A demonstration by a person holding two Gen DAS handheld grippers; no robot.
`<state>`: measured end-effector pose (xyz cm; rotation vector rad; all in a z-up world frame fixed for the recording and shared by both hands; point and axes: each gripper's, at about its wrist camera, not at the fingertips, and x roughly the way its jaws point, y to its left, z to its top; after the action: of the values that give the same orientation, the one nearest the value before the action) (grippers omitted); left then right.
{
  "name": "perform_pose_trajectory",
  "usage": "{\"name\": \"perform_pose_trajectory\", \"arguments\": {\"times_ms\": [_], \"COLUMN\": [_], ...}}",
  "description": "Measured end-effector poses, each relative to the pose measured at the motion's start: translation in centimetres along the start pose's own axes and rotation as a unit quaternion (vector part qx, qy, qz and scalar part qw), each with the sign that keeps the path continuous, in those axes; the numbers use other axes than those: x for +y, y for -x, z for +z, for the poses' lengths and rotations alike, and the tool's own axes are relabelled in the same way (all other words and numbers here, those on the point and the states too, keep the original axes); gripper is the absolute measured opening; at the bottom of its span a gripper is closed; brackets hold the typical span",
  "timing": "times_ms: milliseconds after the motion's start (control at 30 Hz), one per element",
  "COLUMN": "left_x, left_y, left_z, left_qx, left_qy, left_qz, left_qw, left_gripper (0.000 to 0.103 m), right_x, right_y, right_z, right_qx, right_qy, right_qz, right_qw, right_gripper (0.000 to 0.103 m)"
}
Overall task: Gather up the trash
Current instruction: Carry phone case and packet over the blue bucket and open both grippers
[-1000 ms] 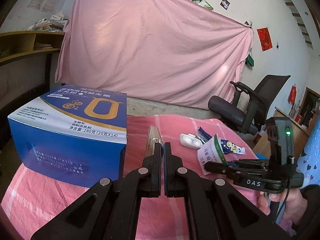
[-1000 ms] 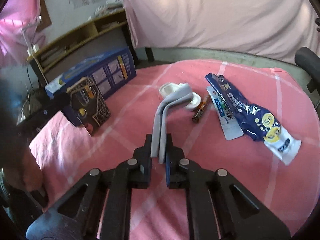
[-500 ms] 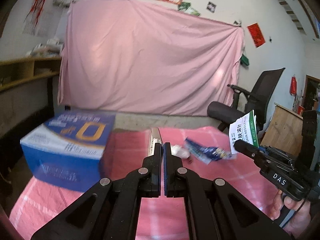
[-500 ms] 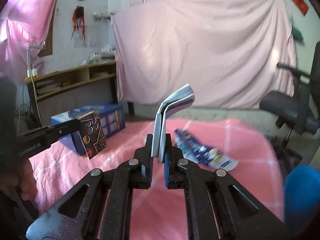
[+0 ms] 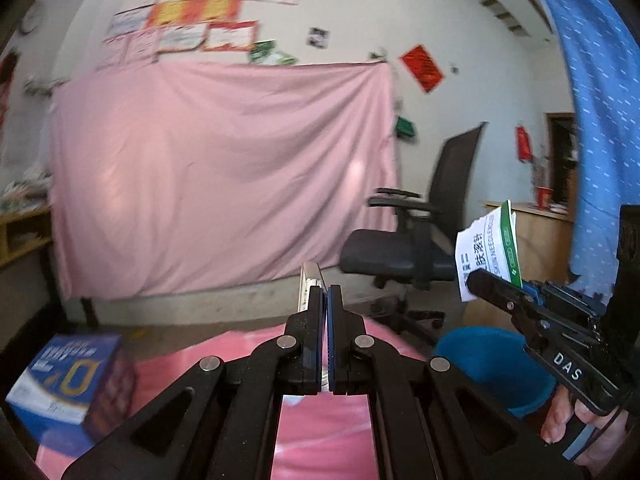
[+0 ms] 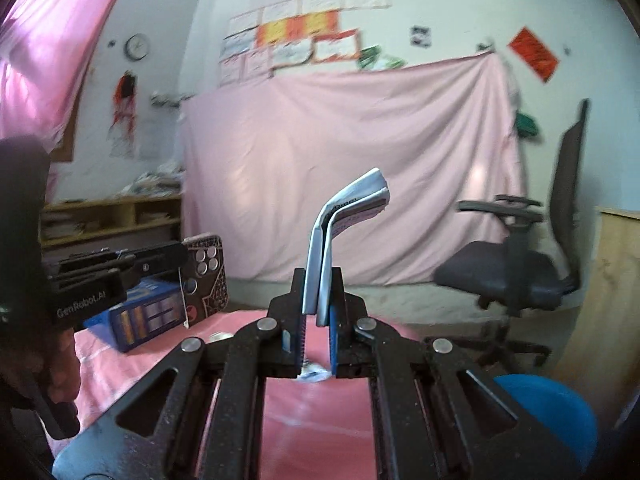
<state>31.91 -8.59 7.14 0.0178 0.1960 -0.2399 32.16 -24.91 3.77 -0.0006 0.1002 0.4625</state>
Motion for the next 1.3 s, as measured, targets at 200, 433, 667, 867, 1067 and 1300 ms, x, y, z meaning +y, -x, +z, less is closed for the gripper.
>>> {"name": "perform_pose_trajectory", "arguments": {"times_ms": [200, 433, 667, 867, 1067, 1300], "left_x": [-7.1, -15.4, -20.4, -20.6, -19.9, -18.9], "left_y": [-3.5, -8.1, -12.6, -14.8, -16.7, -18.2], "left_z": [1.2, 0.6, -0.8, -3.1, -4.4, -5.1], "left_qx": [-0.004, 0.022, 0.054, 0.093, 0.149, 0.205], "left_qy": [-0.037, -0.047, -0.048, -0.037, -0.014, -0.003], "left_qz": [-0.068, -0.139, -0.176, -0.186, -0.191, -0.171], "left_qw": [0.9970, 0.9889, 0.9817, 0.9773, 0.9700, 0.9637], "left_gripper": [0.000, 0.000, 0.000, 0.000, 0.000, 0.002], "right_x": [-5.8, -12.8, -16.9, -18.4, -19.8, -21.1], "right_y": [3.1, 3.9, 3.2, 3.1, 2.7, 1.6], "right_z": [-0.3, -2.9, -5.3, -6.3, -8.0, -9.6], "right_qx": [-0.011, 0.043, 0.094, 0.115, 0.140, 0.165], "right_qy": [-0.035, -0.095, -0.144, -0.168, -0.192, -0.225], "right_qz": [-0.070, -0.139, -0.157, -0.161, -0.160, -0.156], "right_qw": [0.997, 0.985, 0.973, 0.966, 0.958, 0.947], "right_gripper": [0.035, 0.035, 0.035, 0.037, 0.039, 0.043]}}
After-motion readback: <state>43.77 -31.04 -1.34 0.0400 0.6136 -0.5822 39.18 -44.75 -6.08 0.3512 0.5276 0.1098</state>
